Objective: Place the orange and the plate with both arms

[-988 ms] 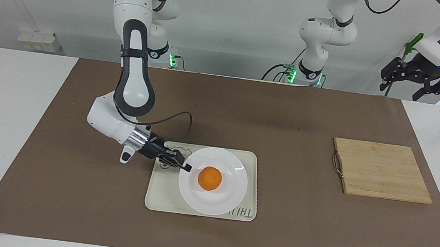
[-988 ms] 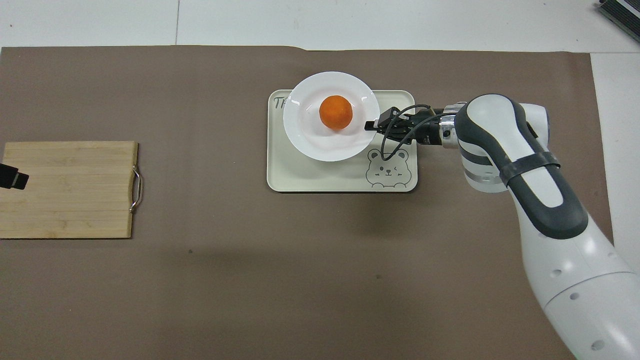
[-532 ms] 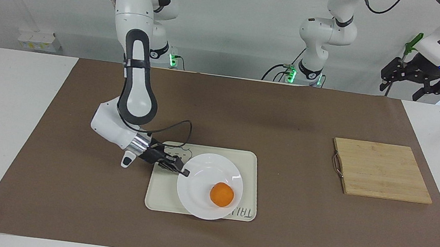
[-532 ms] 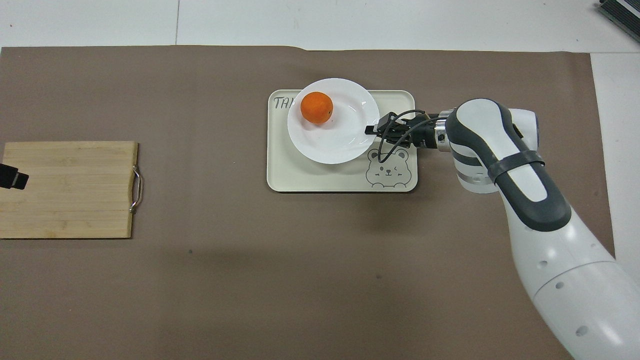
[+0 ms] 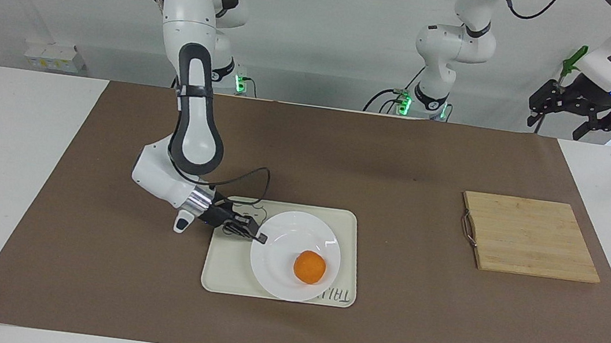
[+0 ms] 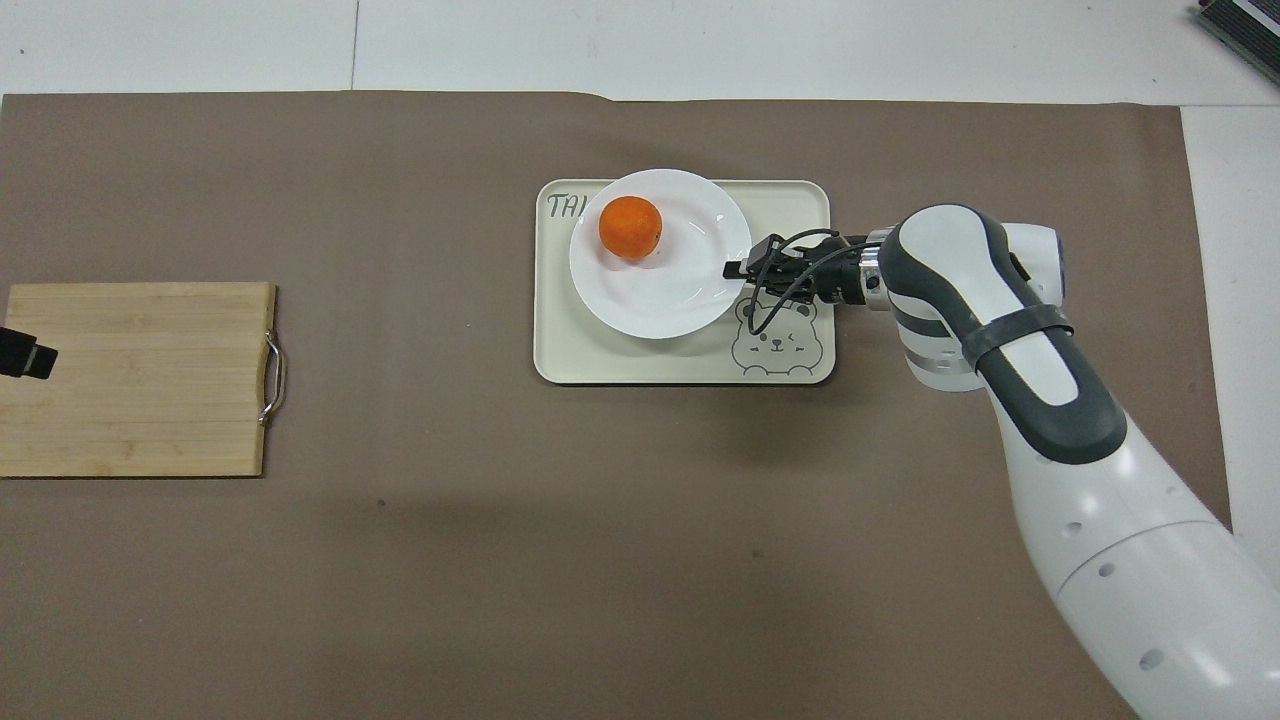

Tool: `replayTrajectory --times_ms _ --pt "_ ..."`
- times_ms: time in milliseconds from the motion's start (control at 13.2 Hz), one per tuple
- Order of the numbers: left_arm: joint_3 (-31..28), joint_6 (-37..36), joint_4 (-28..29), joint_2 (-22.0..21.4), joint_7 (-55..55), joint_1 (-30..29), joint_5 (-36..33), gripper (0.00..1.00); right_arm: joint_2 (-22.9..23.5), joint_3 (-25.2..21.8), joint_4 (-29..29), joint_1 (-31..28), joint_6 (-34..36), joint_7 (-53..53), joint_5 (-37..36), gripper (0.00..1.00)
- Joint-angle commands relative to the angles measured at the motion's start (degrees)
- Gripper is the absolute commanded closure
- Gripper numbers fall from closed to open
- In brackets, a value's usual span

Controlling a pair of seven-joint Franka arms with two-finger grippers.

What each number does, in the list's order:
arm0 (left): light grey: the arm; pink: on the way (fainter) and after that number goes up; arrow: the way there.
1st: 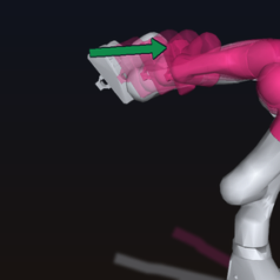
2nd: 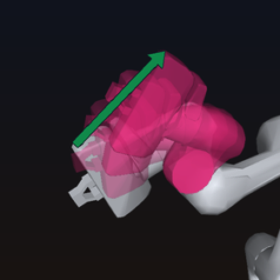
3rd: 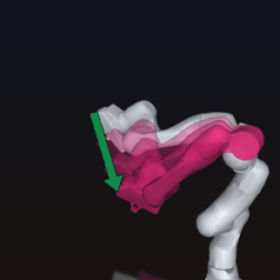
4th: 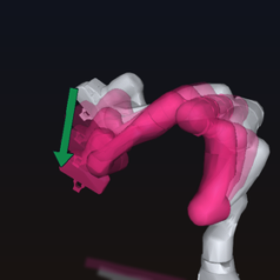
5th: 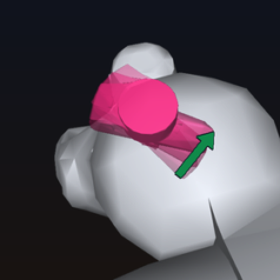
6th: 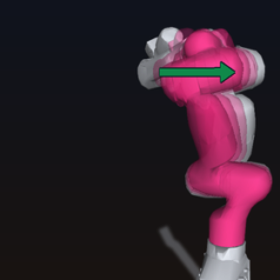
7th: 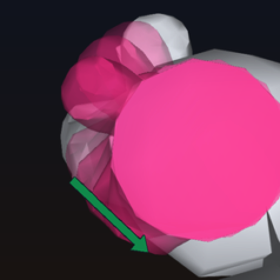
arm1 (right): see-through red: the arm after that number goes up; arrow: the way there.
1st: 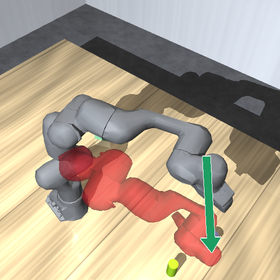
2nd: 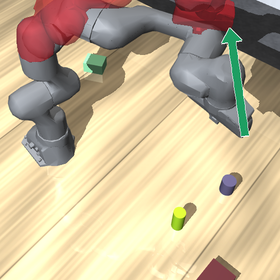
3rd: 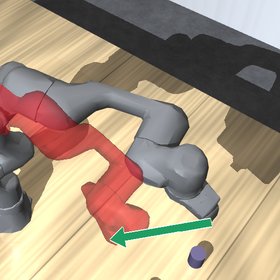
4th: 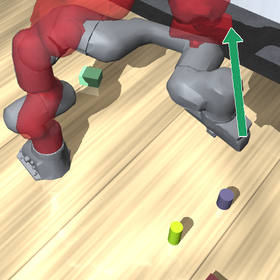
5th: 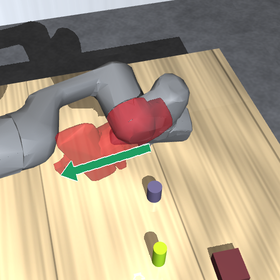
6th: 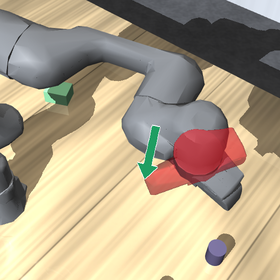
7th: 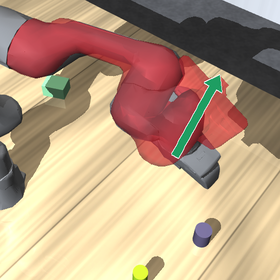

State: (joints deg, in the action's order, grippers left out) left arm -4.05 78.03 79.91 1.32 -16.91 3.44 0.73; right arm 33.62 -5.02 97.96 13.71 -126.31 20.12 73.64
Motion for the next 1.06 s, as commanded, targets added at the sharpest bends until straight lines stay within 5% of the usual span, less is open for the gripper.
replayTrajectory --times_ms 0,76,152,608,988 --pt "0.54 -0.07 1.48 -1.40 0.56 -0.45 -0.99 0.00 -0.75 0.19 1.70 -0.36 -0.68 1.07 -1.65 1.00" --pt "0.54 -0.07 1.48 -1.40 0.56 -0.45 -0.99 0.00 -0.75 0.28 1.71 -0.35 -1.91 0.89 -2.26 0.61" --pt "0.54 -0.07 1.48 -1.40 0.56 -0.45 -0.99 0.00 -0.75 0.28 1.71 -0.27 -2.87 0.54 -2.88 0.01" --pt "0.53 -0.07 1.48 -1.40 0.56 -0.45 -0.99 0.00 -2.94 -0.34 0.83 -0.35 -7.00 -3.75 -15.42 0.00" --pt "0.45 -0.07 1.48 -1.40 0.56 -0.37 -0.99 0.00 -6.10 -1.73 -1.28 -0.53 -11.67 -16.57 -40.27 0.00"
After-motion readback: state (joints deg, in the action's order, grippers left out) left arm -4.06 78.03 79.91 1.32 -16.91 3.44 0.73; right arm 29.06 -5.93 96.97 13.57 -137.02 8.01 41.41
